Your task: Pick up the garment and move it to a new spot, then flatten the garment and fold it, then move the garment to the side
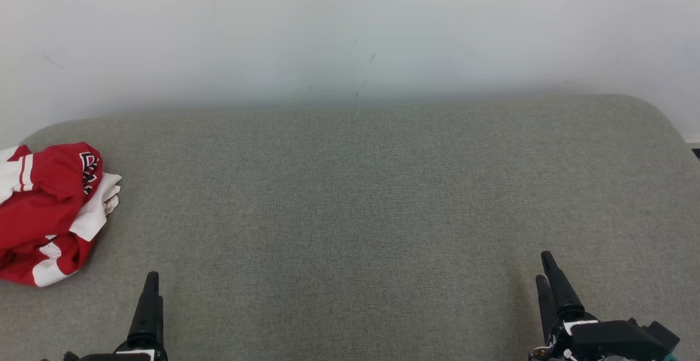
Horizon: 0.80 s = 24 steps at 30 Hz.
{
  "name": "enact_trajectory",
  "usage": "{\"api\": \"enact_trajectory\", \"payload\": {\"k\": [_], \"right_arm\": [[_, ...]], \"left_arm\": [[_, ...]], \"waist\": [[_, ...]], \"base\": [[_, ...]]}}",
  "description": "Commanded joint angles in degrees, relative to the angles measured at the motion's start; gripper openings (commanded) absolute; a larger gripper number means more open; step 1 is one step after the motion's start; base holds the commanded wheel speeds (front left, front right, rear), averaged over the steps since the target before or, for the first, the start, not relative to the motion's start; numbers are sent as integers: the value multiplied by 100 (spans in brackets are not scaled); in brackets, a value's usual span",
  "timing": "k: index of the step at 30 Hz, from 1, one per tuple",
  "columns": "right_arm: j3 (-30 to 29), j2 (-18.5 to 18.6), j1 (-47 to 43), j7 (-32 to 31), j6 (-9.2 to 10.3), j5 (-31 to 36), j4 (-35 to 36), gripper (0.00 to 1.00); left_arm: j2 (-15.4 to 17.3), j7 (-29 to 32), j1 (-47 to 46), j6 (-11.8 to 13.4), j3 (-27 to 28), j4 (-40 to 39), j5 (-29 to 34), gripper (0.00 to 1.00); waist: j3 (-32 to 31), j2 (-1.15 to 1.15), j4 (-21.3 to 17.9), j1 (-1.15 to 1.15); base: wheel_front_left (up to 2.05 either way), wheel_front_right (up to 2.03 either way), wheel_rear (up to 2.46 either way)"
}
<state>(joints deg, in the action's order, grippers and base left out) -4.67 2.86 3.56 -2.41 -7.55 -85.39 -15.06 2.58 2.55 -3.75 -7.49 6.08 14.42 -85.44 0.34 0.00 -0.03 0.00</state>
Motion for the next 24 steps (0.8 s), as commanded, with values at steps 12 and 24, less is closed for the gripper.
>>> {"api": "enact_trajectory", "payload": {"k": [12,24], "right_arm": [[158,4,17,315,3,1345,376,100],[329,4,-20,573,4,2729,581,100]], "left_arm": [[23,-320,-18,83,-71,-370,1605,100],[26,-578,61,241,-203,-622,2940,100]], "waist": [[12,0,-10,0],[26,0,-18,0]], "base": [[0,0,0],[0,0,0]]}}
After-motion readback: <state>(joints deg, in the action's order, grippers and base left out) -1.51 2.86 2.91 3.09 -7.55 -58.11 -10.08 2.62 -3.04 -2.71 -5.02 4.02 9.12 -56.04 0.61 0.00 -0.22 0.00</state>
